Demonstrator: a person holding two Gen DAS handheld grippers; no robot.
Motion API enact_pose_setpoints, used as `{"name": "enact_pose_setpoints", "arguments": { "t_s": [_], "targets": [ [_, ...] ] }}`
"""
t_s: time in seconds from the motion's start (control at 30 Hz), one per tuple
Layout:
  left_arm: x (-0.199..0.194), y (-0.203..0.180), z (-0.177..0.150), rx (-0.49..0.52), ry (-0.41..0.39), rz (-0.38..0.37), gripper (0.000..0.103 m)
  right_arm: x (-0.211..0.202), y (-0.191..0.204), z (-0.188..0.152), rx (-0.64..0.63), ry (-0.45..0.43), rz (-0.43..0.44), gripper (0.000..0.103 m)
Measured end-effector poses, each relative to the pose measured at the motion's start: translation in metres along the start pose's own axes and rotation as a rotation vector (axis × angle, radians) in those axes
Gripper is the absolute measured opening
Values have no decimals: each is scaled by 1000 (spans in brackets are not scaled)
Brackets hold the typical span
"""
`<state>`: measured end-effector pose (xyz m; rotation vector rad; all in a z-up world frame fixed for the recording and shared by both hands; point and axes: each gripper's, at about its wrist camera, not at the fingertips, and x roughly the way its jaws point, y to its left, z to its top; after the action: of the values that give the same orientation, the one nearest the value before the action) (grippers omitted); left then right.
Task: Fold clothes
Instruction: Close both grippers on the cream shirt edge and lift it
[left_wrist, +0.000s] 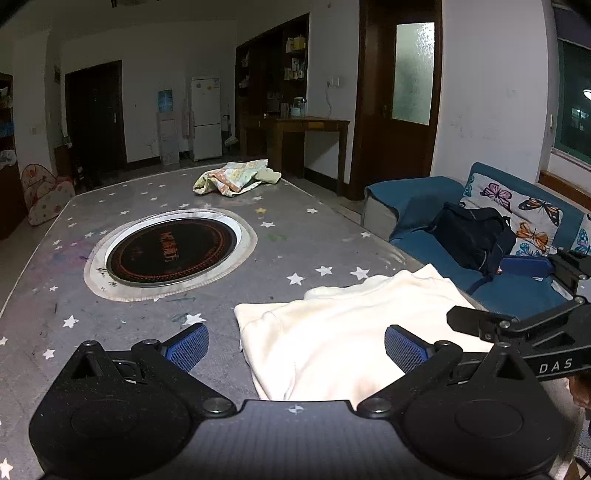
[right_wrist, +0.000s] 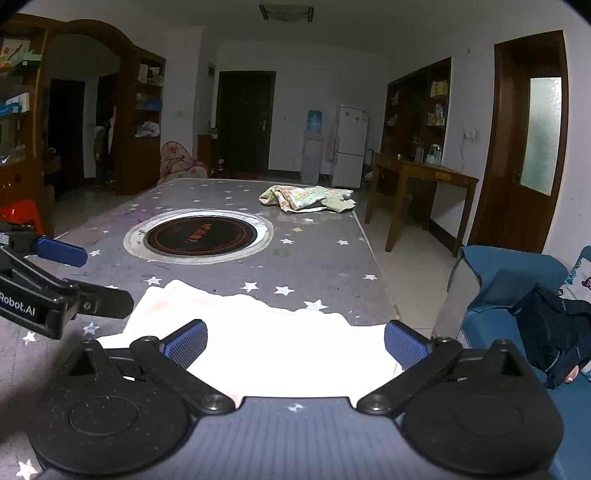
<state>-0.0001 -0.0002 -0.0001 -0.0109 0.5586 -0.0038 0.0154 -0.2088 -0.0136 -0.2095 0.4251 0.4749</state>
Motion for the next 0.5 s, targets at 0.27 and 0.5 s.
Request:
{"name": "enact_pose_setpoints", "arguments": {
  "t_s": [0.27, 0.5],
  "targets": [
    [4, -2, 1, -12, 31, -6, 103, -8, 3, -7, 22, -8, 16, 103],
    [1, -1, -5, -10, 53, 1, 103, -2, 4, -6, 46, 32, 24, 103]
  ]
}}
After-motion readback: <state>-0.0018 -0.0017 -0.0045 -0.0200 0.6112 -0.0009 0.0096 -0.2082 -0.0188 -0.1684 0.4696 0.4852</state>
